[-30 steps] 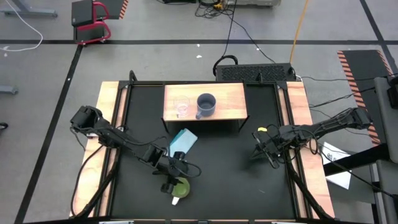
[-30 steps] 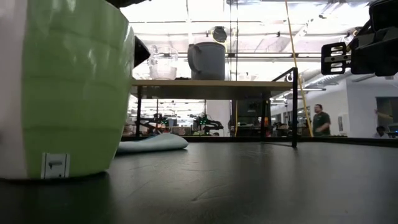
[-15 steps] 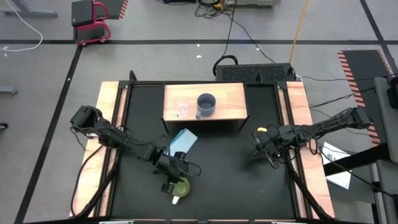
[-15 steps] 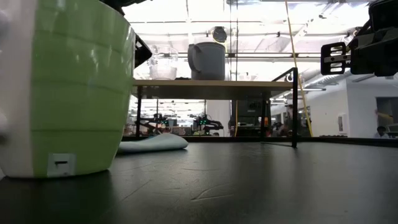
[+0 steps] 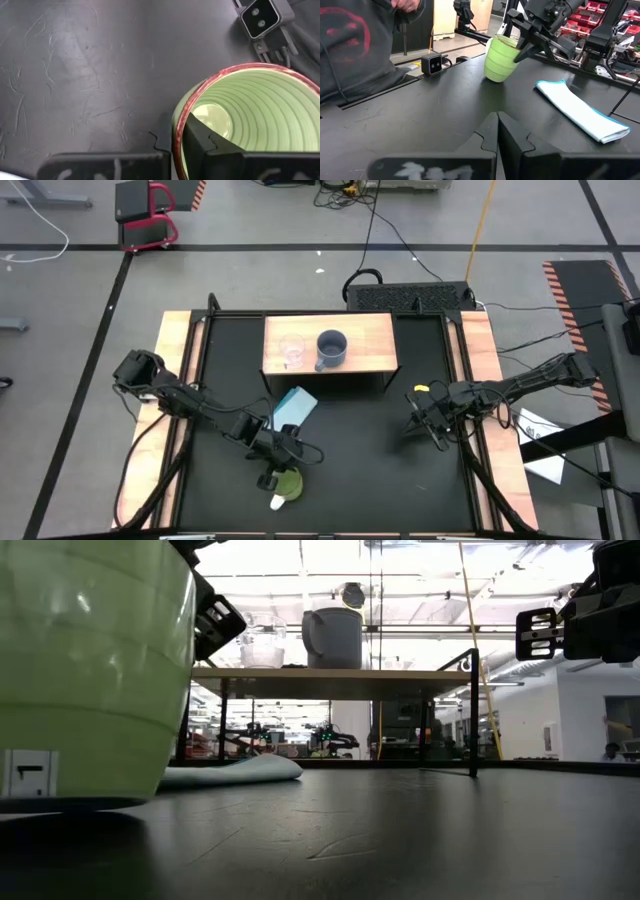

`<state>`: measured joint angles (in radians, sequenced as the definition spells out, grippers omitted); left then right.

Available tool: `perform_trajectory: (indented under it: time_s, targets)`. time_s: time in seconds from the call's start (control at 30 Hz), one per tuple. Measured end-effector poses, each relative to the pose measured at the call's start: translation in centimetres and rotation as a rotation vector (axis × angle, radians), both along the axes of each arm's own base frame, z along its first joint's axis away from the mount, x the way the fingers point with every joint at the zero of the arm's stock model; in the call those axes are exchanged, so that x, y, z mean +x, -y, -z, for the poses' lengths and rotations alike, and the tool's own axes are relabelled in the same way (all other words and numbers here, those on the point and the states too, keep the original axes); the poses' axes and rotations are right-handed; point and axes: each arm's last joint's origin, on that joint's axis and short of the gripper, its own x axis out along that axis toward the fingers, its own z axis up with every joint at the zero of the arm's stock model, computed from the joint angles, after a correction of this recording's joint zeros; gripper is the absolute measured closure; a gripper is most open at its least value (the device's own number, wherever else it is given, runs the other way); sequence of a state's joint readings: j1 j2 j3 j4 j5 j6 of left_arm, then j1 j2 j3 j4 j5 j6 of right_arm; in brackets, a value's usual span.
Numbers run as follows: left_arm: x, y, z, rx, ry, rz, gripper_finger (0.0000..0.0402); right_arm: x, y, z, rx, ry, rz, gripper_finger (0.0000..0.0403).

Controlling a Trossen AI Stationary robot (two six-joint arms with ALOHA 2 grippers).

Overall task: Stack small to large cups/mugs on shelf
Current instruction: Put the green mug on the shelf

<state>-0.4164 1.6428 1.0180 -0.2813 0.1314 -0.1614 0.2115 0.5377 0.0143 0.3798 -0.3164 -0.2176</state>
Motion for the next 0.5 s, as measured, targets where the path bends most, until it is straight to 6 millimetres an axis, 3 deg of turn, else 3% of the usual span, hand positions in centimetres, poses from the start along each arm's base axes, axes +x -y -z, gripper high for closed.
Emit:
perform_trajectory:
  time_s: [0.2, 0.5]
  targets:
    - [0.2, 0.2, -0.7, 0.026, 0.030, 0.049, 0.0382, 0.0, 0.0, 0.0, -0.003, 0.000, -0.001, 0.0403]
    - [1.0, -0.7, -5.1, 0.078, 0.049, 0.122, 0.0382, 0.0, 0.0, 0.0, 0.001, -0.004, 0.000, 0.0403]
